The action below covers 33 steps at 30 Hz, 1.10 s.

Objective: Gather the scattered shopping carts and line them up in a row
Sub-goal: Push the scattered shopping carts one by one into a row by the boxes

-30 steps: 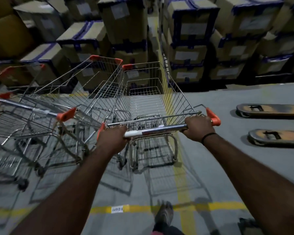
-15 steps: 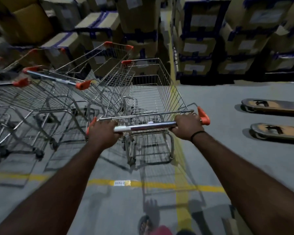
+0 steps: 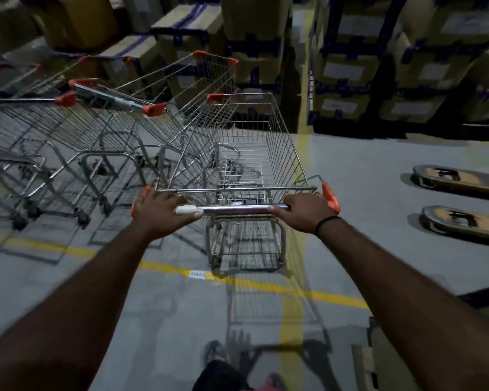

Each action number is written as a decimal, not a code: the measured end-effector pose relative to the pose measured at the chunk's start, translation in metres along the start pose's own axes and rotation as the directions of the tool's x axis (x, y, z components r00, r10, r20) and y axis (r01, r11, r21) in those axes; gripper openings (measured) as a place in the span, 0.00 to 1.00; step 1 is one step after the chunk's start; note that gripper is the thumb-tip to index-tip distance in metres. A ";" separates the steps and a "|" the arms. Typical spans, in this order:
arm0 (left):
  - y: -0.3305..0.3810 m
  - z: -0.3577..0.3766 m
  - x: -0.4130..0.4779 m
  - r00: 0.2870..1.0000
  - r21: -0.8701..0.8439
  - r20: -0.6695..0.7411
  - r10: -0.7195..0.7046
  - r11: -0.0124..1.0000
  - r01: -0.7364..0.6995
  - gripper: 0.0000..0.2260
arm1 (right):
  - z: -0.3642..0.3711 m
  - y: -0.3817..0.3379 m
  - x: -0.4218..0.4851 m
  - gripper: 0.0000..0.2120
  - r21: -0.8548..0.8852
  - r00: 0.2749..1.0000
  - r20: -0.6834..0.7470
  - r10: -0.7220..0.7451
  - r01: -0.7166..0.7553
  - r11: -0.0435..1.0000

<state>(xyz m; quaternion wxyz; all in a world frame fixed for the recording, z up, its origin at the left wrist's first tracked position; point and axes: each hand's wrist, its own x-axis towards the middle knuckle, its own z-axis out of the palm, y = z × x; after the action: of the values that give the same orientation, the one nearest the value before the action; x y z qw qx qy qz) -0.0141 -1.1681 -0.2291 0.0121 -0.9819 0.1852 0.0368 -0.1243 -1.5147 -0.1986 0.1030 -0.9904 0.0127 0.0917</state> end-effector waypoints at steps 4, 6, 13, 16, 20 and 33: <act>0.002 -0.006 -0.020 1.000 -0.083 0.010 0.000 0.997 0.001 0.45 | 0.008 -0.008 -0.019 0.21 0.027 1.000 -0.015 0.006 -0.006 1.000; 0.001 -0.009 -0.028 1.000 -0.080 0.017 0.003 0.997 -0.001 0.45 | 0.011 -0.013 -0.027 0.20 0.028 1.000 -0.019 0.016 -0.015 1.000; -0.011 -0.014 -0.037 0.998 -0.025 0.036 0.051 0.998 -0.050 0.50 | 0.020 -0.034 -0.044 0.23 0.035 0.996 -0.059 0.066 -0.064 0.997; -0.013 -0.018 -0.042 0.997 -0.022 0.026 0.067 0.998 -0.066 0.49 | 0.024 -0.040 -0.048 0.23 0.029 0.993 -0.060 0.099 -0.098 0.995; -0.013 -0.022 -0.049 0.996 -0.011 0.031 0.082 0.997 -0.081 0.48 | 0.027 -0.047 -0.053 0.23 0.025 0.991 -0.071 0.117 -0.115 0.993; -0.040 -0.007 -0.037 0.988 -0.023 0.027 0.150 0.988 -0.150 0.48 | 0.043 -0.066 -0.061 0.24 0.063 0.980 -0.128 0.150 -0.143 0.988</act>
<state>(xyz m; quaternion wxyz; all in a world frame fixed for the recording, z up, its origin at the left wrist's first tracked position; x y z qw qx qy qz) -0.0332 -1.1182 -0.2189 0.0016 -0.9647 0.2579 0.0537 -0.1890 -1.4406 -0.2151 0.1216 -0.9875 0.0951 0.0328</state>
